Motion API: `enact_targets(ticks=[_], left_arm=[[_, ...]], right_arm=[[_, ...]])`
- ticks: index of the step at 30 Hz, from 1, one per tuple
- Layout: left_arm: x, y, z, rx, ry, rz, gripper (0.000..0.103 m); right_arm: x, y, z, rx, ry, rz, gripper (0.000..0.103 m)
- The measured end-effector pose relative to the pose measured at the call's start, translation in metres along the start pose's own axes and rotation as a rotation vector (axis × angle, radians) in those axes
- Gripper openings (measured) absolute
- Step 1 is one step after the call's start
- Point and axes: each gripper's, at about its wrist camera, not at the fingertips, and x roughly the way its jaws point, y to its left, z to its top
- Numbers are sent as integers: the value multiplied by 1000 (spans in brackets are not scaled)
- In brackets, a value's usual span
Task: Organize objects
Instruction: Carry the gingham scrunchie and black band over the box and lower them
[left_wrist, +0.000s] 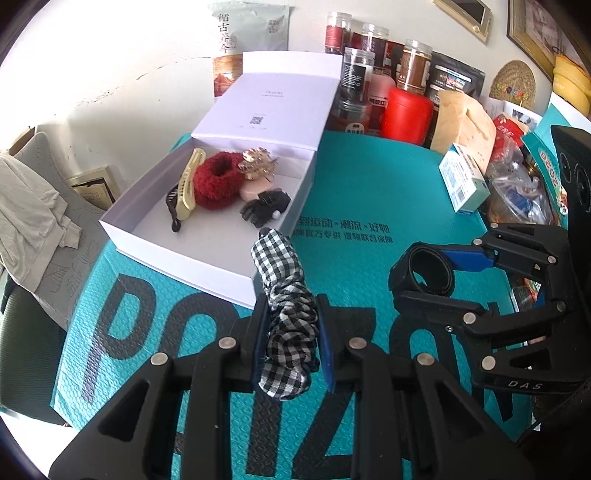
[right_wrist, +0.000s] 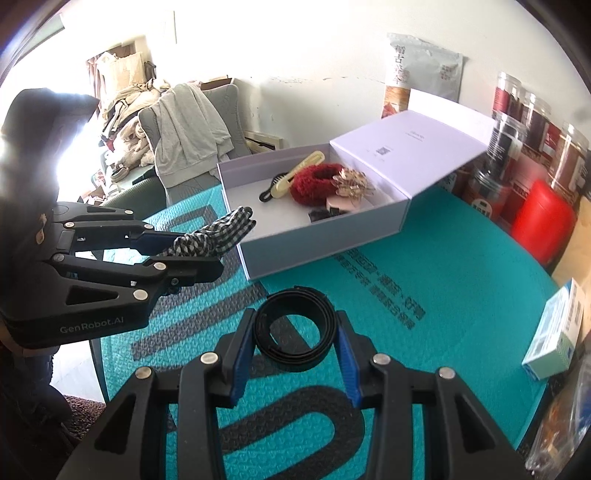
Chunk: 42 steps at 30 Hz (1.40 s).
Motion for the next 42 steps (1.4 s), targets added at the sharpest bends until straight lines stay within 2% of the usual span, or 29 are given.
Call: enact_targets(ticks=[4,20,42], left_arm=[[-1,7,7,-1,-4,26,23],[9,43,36,-37,-8,43,23],[54,101,90,-63,-11,80,23]], right_arm=[[3,2,10,-15,-5,8,41],[24,1,52,-59,-25,39,41],[80,-12,120,-113,-61,74,41]])
